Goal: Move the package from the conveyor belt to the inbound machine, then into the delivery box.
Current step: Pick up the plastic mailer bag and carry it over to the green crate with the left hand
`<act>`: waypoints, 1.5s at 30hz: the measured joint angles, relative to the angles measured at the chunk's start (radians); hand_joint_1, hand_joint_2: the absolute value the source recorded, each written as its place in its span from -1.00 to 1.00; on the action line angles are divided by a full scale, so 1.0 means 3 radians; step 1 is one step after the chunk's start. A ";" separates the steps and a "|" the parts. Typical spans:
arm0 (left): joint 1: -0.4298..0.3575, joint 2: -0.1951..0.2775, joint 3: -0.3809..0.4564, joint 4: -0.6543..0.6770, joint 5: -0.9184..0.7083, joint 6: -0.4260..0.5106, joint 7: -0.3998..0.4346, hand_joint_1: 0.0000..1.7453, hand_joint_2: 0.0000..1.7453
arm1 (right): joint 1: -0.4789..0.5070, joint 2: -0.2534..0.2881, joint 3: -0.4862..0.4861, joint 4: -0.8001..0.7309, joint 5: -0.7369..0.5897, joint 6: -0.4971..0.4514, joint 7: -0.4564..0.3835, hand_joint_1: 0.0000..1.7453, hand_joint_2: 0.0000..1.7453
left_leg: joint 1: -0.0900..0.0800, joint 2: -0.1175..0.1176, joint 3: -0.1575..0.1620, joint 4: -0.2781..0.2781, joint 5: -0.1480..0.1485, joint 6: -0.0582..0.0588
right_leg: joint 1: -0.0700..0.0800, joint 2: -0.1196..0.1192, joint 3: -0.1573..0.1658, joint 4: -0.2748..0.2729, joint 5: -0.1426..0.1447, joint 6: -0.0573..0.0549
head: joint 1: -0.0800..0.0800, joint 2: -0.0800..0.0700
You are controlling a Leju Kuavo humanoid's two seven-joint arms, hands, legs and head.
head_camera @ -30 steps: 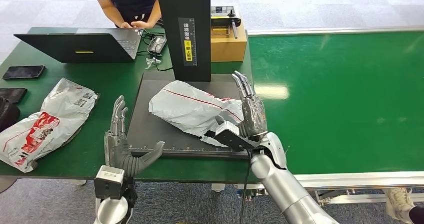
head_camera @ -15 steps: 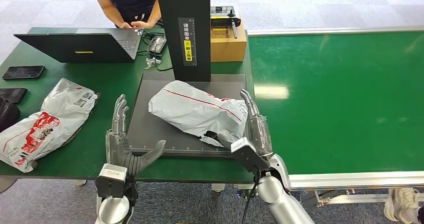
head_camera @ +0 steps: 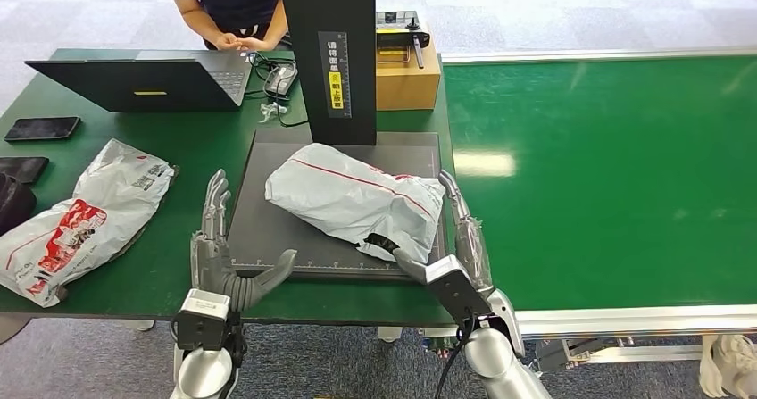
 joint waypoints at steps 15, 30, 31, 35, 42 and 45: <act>-0.0412 0.0059 -0.0074 0.0230 -0.0507 0.0014 0.0180 -1.00 1.00 | 0.0320 -0.0028 0.0003 -0.0201 -0.0203 -0.0017 -0.0211 -1.00 1.00 | 0.0000 0.0000 0.0000 0.0000 0.0000 0.0000 | 0.0000 0.0000 0.0000 0.0000 0.0001 0.0000 | 0.0000 0.0000; -0.1426 0.0193 -0.0298 0.1064 -0.1326 -0.0268 0.0478 -1.00 1.00 | 0.0450 -0.0084 0.0060 -0.0389 -0.0273 -0.0044 -0.0222 -1.00 1.00 | 0.0000 0.0000 0.0001 0.0000 0.0002 -0.0001 | 0.0000 0.0001 0.0001 0.0000 0.0002 0.0000 | 0.0000 0.0000; -0.1486 0.0196 -0.0325 0.1136 -0.1383 -0.0296 0.0496 -1.00 1.00 | 0.0436 -0.0084 0.0062 -0.0384 -0.0286 -0.0044 -0.0222 -1.00 1.00 | 0.0000 0.0000 0.0001 0.0000 0.0002 -0.0001 | 0.0000 0.0000 0.0001 0.0000 0.0003 0.0000 | 0.0000 0.0000; -0.1747 0.0202 -0.0432 0.1486 -0.1543 -0.0347 0.0519 -1.00 1.00 | 0.0384 -0.0085 0.0065 -0.0338 -0.0371 -0.0045 -0.0269 -1.00 1.00 | 0.0000 0.0000 0.0002 0.0000 0.0003 -0.0001 | 0.0000 0.0000 0.0002 0.0000 0.0004 0.0000 | 0.0001 0.0000; -0.2088 0.0221 -0.0564 0.2089 -0.1701 -0.0324 0.0595 -1.00 1.00 | 0.0283 -0.0085 0.0088 -0.0208 -0.0456 -0.0009 -0.0349 -1.00 1.00 | 0.0000 0.0001 0.0002 0.0000 0.0004 -0.0001 | 0.0000 0.0001 0.0001 0.0001 0.0004 -0.0001 | -0.0001 0.0000; -0.2201 0.0230 -0.0609 0.2324 -0.1777 -0.0339 0.0651 -1.00 1.00 | 0.0250 -0.0087 0.0102 -0.0155 -0.0486 0.0005 -0.0369 -1.00 1.00 | 0.0000 0.0001 0.0001 0.0000 0.0004 -0.0001 | 0.0001 0.0001 0.0001 0.0001 0.0004 -0.0001 | 0.0000 0.0000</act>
